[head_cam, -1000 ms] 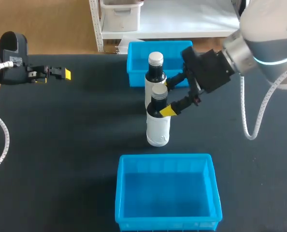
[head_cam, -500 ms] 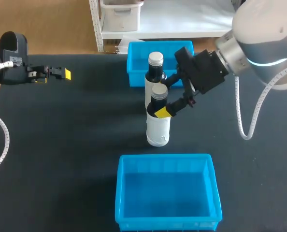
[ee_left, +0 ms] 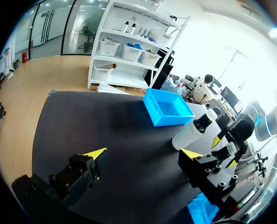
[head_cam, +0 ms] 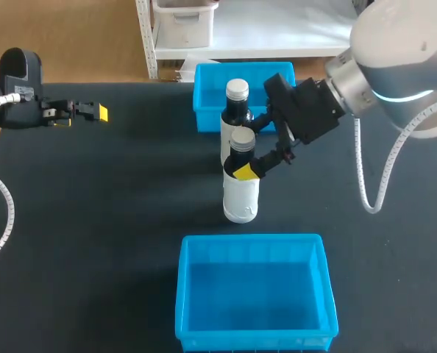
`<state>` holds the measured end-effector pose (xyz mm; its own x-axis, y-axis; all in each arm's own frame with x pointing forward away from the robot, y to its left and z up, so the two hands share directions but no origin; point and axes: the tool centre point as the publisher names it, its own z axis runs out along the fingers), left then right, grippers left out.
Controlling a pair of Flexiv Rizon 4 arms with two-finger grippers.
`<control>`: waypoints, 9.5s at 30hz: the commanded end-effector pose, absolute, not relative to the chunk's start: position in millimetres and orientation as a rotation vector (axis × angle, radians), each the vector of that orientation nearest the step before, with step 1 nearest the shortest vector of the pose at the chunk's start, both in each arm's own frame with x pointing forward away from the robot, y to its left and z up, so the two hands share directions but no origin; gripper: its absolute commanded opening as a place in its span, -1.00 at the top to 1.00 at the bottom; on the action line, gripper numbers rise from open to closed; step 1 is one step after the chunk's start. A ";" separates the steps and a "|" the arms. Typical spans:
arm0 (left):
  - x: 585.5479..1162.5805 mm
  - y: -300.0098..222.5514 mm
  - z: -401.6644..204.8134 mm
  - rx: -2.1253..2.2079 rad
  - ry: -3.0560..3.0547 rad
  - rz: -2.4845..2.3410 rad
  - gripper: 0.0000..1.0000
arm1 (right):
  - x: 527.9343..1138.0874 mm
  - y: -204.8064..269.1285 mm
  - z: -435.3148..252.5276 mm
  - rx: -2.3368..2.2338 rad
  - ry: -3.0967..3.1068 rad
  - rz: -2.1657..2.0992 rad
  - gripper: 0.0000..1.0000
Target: Pick up the bottle, and place it in the far bin if it is heavy, or in the near bin if it is light.
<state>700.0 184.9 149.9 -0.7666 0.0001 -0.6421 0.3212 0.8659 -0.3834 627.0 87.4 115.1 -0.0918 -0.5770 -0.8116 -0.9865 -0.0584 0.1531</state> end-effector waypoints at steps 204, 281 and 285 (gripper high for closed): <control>700.0 184.9 149.9 0.231 2.374 -0.636 -1.00 | 954.8 123.0 117.7 -1.525 1.803 1.007 0.65; 700.0 184.9 149.9 0.231 2.374 -0.636 -1.00 | 756.1 30.3 130.2 -1.491 1.742 0.814 -1.00; 700.0 184.9 149.9 0.231 2.374 -0.636 -1.00 | 756.4 43.6 130.5 -1.503 1.720 0.830 -1.00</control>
